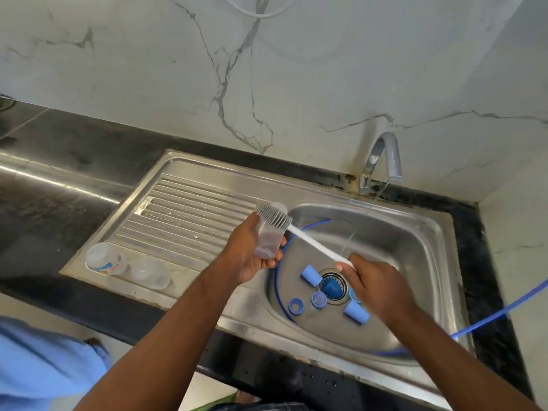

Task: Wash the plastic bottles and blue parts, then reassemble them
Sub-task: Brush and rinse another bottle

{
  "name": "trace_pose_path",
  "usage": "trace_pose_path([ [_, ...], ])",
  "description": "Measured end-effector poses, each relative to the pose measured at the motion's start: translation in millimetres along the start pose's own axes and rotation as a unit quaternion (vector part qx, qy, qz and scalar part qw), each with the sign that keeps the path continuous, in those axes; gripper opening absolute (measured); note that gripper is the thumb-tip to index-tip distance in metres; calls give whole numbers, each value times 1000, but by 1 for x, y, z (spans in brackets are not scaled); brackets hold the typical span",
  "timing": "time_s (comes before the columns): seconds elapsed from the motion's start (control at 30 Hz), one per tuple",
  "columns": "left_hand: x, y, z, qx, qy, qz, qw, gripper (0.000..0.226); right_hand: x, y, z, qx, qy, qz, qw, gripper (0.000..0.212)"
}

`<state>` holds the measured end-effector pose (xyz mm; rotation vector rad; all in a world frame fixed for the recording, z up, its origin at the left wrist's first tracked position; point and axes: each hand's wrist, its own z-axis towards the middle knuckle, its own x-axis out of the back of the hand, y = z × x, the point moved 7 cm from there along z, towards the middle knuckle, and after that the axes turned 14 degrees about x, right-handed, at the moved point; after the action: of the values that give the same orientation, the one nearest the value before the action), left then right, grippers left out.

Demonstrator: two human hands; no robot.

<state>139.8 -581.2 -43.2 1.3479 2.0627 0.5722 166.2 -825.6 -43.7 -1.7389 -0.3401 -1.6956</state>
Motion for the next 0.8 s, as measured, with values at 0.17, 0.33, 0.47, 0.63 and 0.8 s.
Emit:
trace_pose_path([
  [0.17,0,0,2,11,-8,-13,1000,48,4,1,4,-19,6,4,1000,58],
  [0.33,-1,-2,-1,18,-8,-22,1000,43,2,2,0,-11,-8,-1,1000,59],
  [0.47,0,-4,0,25,0,-21,999,52,4,11,-8,-11,-1,9,1000,60],
  [0.63,-2,-8,2,40,-18,-26,999,56,4,17,-19,-16,9,-4,1000,62],
  [0.8,-12,-7,2,49,-52,-55,996,58,3,21,-25,-13,11,-12,1000,62],
])
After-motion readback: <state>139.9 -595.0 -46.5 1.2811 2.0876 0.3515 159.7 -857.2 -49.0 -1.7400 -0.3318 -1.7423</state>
